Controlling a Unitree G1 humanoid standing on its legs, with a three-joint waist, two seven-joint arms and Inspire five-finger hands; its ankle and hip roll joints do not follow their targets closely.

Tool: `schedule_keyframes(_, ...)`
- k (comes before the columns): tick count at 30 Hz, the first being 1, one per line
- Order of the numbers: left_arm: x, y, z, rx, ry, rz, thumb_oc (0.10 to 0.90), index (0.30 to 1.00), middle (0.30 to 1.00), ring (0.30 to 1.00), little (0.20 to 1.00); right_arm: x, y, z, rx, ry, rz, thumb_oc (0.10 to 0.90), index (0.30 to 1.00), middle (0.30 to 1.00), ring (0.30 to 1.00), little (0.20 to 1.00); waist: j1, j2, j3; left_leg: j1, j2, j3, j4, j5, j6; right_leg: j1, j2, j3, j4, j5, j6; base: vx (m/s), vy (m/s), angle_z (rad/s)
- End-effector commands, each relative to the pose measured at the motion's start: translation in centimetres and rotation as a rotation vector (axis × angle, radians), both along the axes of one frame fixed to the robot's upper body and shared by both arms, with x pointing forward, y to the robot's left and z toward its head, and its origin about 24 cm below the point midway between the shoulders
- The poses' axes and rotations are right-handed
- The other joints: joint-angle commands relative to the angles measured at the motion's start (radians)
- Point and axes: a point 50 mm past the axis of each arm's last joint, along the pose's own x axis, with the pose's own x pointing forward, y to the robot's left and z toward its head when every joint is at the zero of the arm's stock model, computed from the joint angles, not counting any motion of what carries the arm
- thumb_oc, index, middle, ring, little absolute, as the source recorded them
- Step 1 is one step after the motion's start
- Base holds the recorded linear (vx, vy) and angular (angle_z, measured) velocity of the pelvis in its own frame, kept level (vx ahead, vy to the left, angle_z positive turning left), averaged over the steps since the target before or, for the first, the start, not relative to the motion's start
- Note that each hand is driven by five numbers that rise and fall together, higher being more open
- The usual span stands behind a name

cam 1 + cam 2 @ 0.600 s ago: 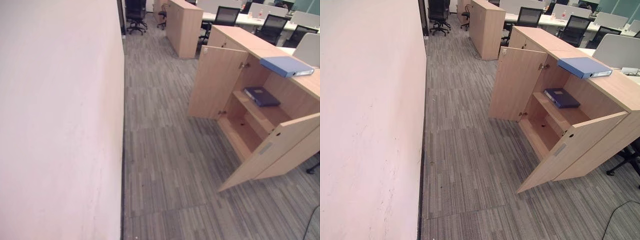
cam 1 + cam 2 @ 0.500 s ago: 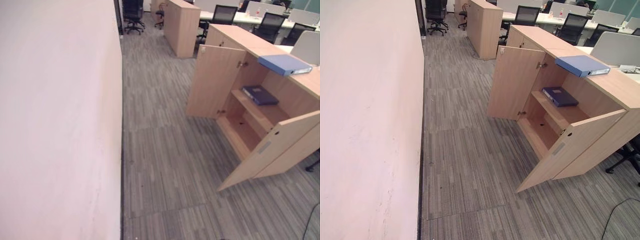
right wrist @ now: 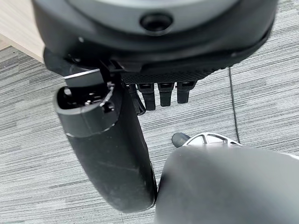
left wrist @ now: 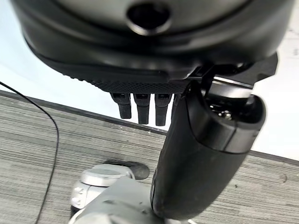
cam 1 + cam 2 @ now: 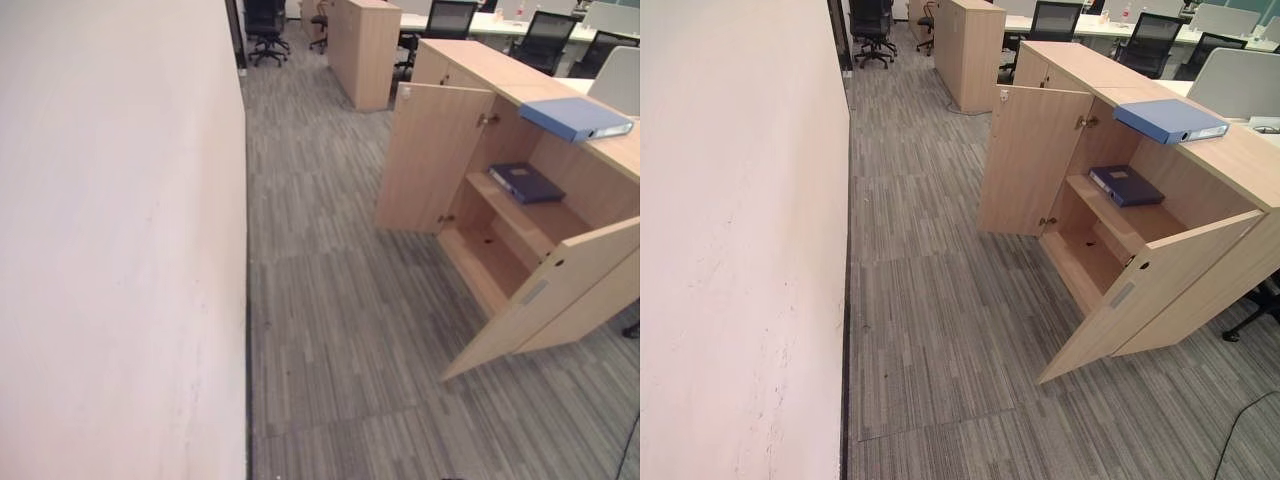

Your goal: Put the empty folder in the office cabinet

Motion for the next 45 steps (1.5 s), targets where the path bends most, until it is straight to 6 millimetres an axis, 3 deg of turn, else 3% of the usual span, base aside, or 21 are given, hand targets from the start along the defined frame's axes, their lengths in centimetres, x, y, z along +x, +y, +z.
schedule_keyframes(1,0.1,-0.7,-0.2,-0.038,0.005,0.007,0.8,0.9,0.9,0.9,0.9,0.7,-0.3,0.1,-0.016,0.019,0.058,0.8,0.9,0.9,0.9,0.9,0.002,-0.011,-0.011,0.021,0.028,0.021,-0.057,0.013,-0.071,-0.006,-0.025,-0.03,-0.067,0.102,0.052,0.04,0.005,0.02)
schedule_keyframes(6,0.7,-0.8,-0.2,-0.076,-0.045,0.1,0.8,0.9,0.9,0.9,0.9,0.5,-0.7,0.2,-0.013,0.028,0.041,0.8,0.9,0.9,0.9,0.9,-0.005,-0.006,-0.007,0.026,0.029,0.02,-0.057,0.013,-0.072,0.001,-0.026,-0.029,-0.062,0.102,0.049,0.05,-0.005,-0.01)
schedule_keyframes(21,0.3,-0.7,-0.3,-0.017,0.046,-0.073,0.8,0.9,0.9,0.9,0.9,0.2,-1.4,0.2,-0.035,0.034,0.019,0.8,0.9,0.9,0.9,0.9,-0.01,-0.012,0.014,0.034,0.039,0.015,-0.057,0.01,-0.074,0.0,-0.026,-0.038,-0.032,0.077,0.041,0.06,-0.019,0.01)
schedule_keyframes(27,-0.4,-1.0,-0.4,-0.032,0.097,-0.092,0.8,0.9,0.9,0.9,0.9,0.2,-1.4,0.3,-0.041,0.039,0.032,0.8,0.9,0.9,0.9,0.9,-0.015,-0.008,0.021,0.029,0.043,0.015,-0.057,0.012,-0.078,-0.004,-0.021,-0.035,-0.038,0.076,0.038,0.03,-0.009,0.0)
schedule_keyframes(42,0.0,-1.0,-0.4,-0.033,0.097,-0.137,0.8,0.9,0.9,0.9,0.9,0.2,-1.7,0.3,-0.047,0.04,0.03,0.8,0.9,0.9,0.9,0.9,-0.019,-0.001,0.033,0.045,0.06,0.004,-0.057,0.01,-0.088,0.004,-0.008,-0.022,-0.024,0.046,0.025,0.03,-0.028,0.0)
schedule_keyframes(45,0.4,-0.8,-0.3,-0.025,0.09,-0.131,0.8,0.9,0.9,0.9,0.9,0.5,-1.7,0.4,-0.047,0.032,0.027,0.8,0.9,0.9,0.9,0.9,-0.016,-0.005,0.046,0.023,0.073,0.002,0.01,-0.007,-0.09,0.0,-0.015,-0.016,0.011,0.028,0.014,0.0,-0.053,0.01)
